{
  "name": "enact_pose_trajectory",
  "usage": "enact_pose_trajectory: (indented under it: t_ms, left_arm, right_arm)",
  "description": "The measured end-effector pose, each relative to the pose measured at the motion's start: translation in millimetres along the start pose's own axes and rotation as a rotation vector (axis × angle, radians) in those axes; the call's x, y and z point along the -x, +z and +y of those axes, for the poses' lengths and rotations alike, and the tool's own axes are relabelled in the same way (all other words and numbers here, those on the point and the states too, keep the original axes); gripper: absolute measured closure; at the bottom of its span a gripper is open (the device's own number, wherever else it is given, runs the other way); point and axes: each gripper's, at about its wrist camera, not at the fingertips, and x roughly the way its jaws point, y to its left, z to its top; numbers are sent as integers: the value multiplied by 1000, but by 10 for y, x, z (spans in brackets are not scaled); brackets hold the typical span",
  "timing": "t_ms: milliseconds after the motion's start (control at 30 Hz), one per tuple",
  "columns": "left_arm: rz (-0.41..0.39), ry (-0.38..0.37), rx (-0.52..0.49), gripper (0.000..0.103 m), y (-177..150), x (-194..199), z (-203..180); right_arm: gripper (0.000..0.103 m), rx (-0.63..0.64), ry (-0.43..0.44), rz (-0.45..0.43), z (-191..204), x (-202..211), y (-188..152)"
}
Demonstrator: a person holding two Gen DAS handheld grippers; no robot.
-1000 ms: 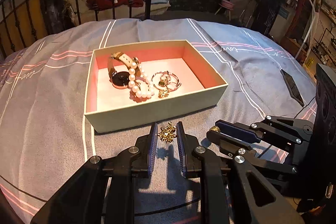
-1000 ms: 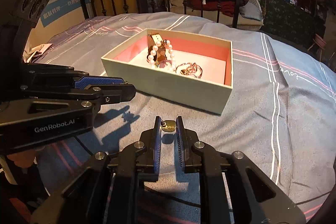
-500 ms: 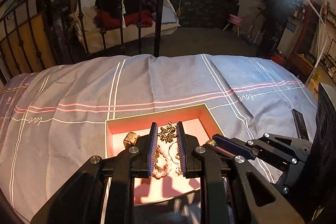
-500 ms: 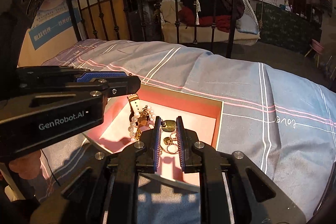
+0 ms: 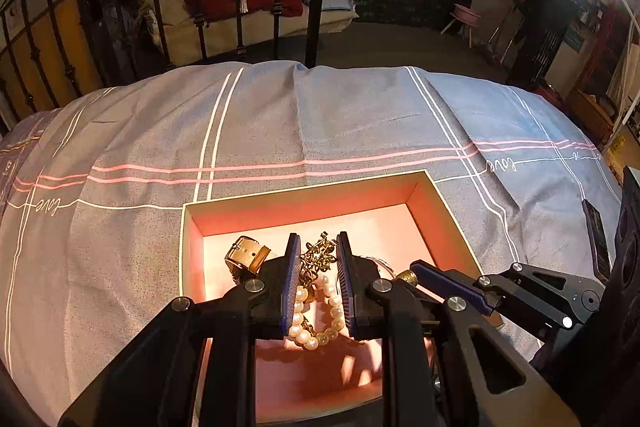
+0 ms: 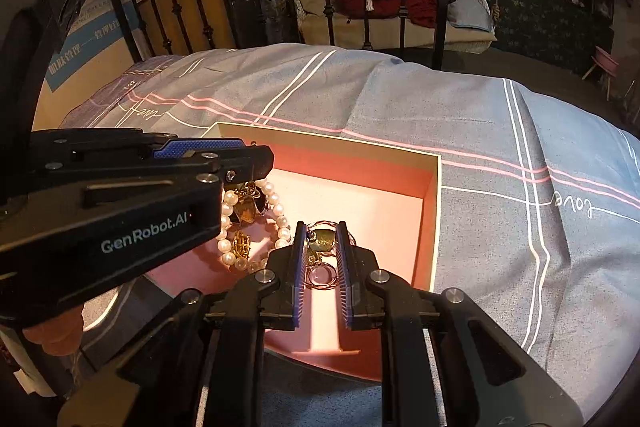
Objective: Organize jewelry
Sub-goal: 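Lower the charm and bead into the box and open both tools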
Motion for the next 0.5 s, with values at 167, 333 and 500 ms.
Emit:
enact_pose_trajectory:
  t_ms: [167,333,500]
  left_arm:
    - [15,3,7,85,-13,-56,17]
    - [26,6,17,85,-40,-99,19]
    - [30,2,25,72,-54,-86,14]
  right_arm:
    - [88,7,10,12,30,-37,-45]
    - [88,12,17,14,44,-39,-65]
    - [43,16,8,-14,42,34,-79]
